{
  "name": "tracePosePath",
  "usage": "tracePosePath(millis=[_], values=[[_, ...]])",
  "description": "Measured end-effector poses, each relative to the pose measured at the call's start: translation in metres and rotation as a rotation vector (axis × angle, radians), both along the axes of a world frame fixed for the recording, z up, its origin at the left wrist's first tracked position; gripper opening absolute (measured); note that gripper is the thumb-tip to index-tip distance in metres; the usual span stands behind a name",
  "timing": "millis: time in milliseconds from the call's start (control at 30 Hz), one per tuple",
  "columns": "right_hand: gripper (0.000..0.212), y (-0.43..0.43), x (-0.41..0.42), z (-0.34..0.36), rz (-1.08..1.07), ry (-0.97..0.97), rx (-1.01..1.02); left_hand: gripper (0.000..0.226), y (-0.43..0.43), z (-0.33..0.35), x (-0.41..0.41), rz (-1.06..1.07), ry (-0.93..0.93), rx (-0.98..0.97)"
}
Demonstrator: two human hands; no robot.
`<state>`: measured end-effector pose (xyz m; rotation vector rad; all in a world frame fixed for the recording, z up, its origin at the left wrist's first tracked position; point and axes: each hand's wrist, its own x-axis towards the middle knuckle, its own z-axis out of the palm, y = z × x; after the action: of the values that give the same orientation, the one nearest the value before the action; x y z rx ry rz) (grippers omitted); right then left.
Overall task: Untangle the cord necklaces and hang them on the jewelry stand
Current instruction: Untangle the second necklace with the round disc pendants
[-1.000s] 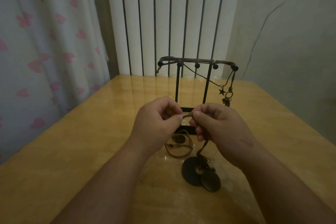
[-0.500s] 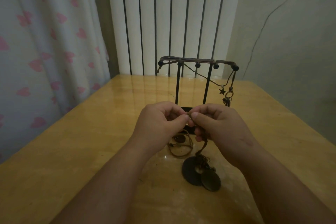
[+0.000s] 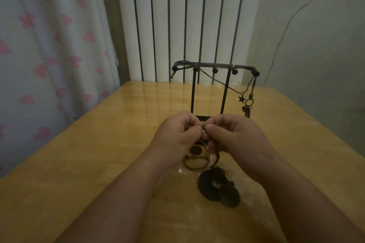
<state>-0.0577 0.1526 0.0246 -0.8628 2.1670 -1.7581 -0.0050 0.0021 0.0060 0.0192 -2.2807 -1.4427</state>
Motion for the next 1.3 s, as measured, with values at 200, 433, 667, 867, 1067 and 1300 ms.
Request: tracePosePath(millis=[200,433,667,867,1067,1300], values=[[0.009,0.004,-0.003,0.0,-0.036,0.246,0.178,0.021,-0.004,-0.001,0.0,-0.08,-0.038,-0.025],[0.017,0.007,-0.003,-0.001,-0.033,0.477,0.432,0.021,-0.005,0.0,0.001,-0.124,-0.115,-0.191],[0.014,0.004,-0.001,0.002,-0.002,0.579,0.561,0.022,-0.006,-0.005,0.0,-0.185,-0.184,-0.14],[0.006,0.002,-0.004,-0.002,0.008,0.56,0.523,0.029,-0.005,-0.001,0.001,-0.197,-0.181,-0.02],[0.005,-0.001,-0.003,-0.007,-0.012,0.549,0.419,0.027,-0.006,0.001,0.002,-0.202,-0.164,0.036],[0.006,-0.005,0.0,-0.01,0.001,0.502,0.353,0.025,-0.007,-0.001,0.002,-0.268,-0.218,0.1]])
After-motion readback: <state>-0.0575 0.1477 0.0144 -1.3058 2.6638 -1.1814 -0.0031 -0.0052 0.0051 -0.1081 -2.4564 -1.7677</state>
